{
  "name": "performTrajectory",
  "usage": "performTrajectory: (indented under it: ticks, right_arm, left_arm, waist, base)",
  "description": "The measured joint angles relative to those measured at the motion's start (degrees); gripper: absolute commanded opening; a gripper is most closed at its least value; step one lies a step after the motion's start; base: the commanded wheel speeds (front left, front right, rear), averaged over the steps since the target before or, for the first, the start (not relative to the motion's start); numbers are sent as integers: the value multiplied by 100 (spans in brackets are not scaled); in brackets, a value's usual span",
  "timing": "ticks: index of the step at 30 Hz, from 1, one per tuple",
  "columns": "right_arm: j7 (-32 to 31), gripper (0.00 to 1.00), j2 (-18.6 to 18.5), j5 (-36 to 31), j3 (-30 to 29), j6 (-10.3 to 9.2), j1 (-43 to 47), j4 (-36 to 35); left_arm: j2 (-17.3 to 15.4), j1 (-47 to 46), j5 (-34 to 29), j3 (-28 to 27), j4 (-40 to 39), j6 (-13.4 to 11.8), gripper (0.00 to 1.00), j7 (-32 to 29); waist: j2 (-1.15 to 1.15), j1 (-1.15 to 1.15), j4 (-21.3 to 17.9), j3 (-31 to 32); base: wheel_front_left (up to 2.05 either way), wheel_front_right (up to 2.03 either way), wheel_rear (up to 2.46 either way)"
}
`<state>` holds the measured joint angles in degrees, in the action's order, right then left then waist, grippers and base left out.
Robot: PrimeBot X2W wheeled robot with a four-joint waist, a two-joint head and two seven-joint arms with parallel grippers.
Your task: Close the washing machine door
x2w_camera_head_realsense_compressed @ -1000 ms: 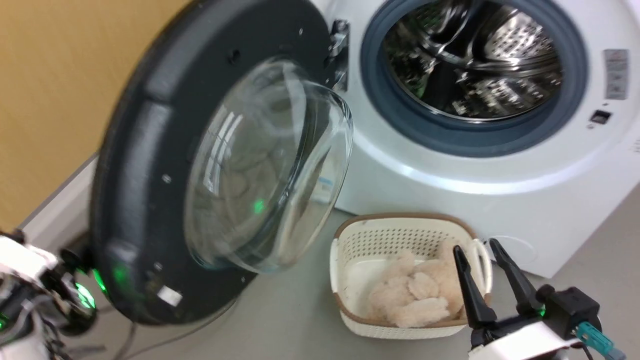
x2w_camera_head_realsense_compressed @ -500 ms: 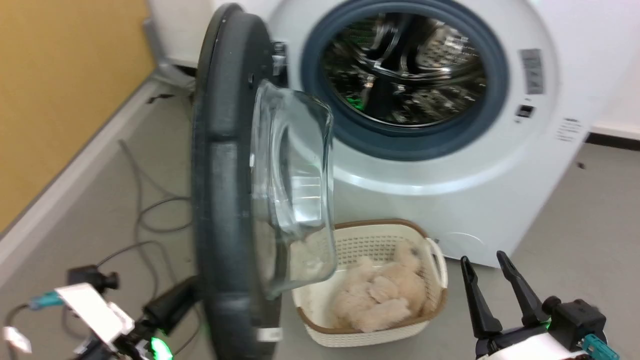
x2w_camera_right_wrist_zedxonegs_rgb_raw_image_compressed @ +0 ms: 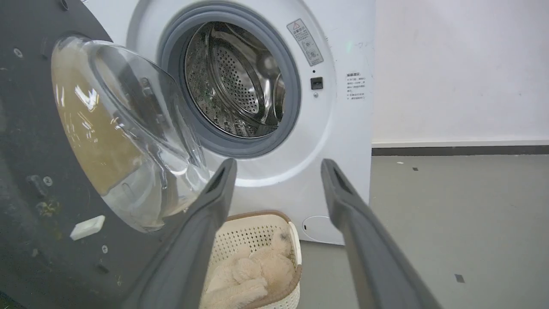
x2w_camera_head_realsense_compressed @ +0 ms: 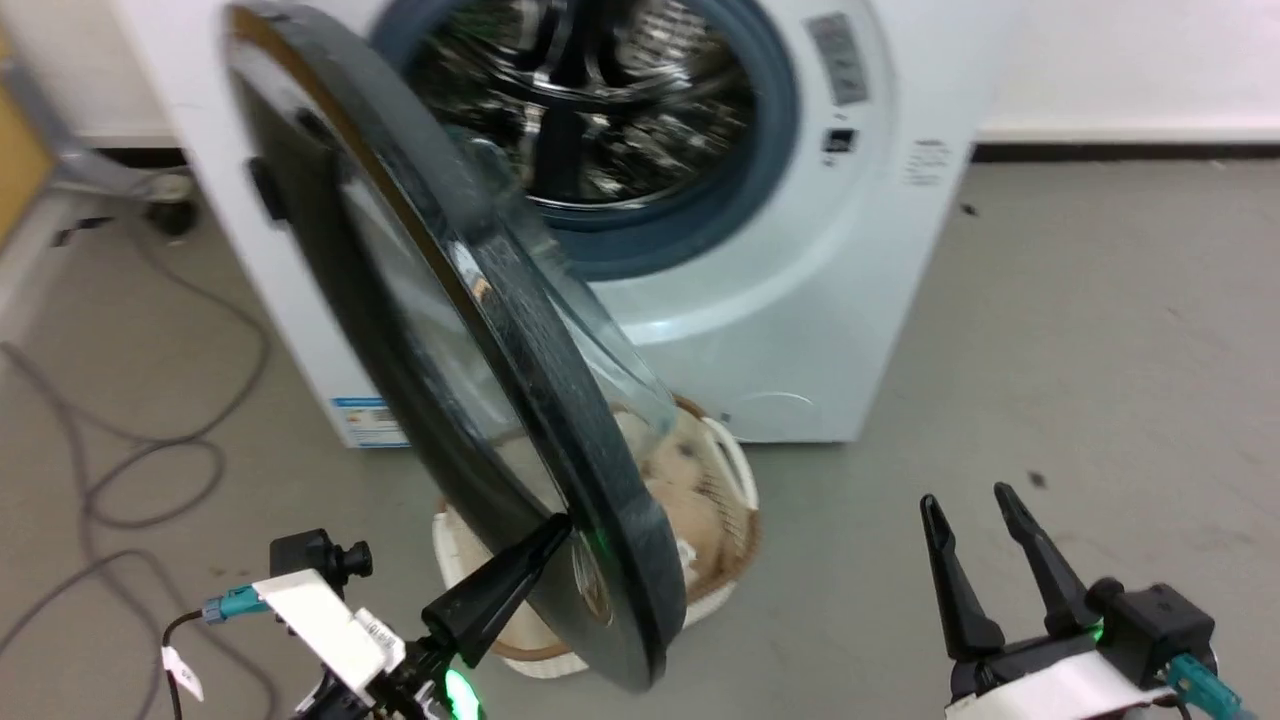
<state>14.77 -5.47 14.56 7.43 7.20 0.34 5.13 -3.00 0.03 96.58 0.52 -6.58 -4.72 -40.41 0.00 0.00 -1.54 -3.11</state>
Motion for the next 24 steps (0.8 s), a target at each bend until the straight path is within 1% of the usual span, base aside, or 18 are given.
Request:
performTrajectory:
  ticks: [5,8,14,20,24]
  right_arm:
    - [-1,100,9,-26,-7,0,-60,-40]
    - [0,100,25,-34,-16,0,-91,-66]
    - [0,100,104,-33,21,0,-139,-96]
    - [-1,100,178,-30,85,0,-239,-112]
    - [0,100,201,3,120,0,-274,-107]
  left_arm:
    - [0,-302,199,215,297,193,0,501]
    - [0,-588,201,368,526,319,0,866]
    - [10,-1341,376,657,1136,488,0,1728]
    - [18,-2262,402,725,1930,602,0,2617]
    - [18,-2831,400,735,2426,733,0,2962]
  waist:
    - [0,0,-566,-199]
    - [0,0,-902,-326]
    - [0,0,-1511,-608]
    - [0,0,-1998,-881]
    - [0,0,-2251,-1009]
  base:
    - [0,0,0]
    - [0,0,0]
    - [0,0,0]
    - [0,0,0]
    - [0,0,0]
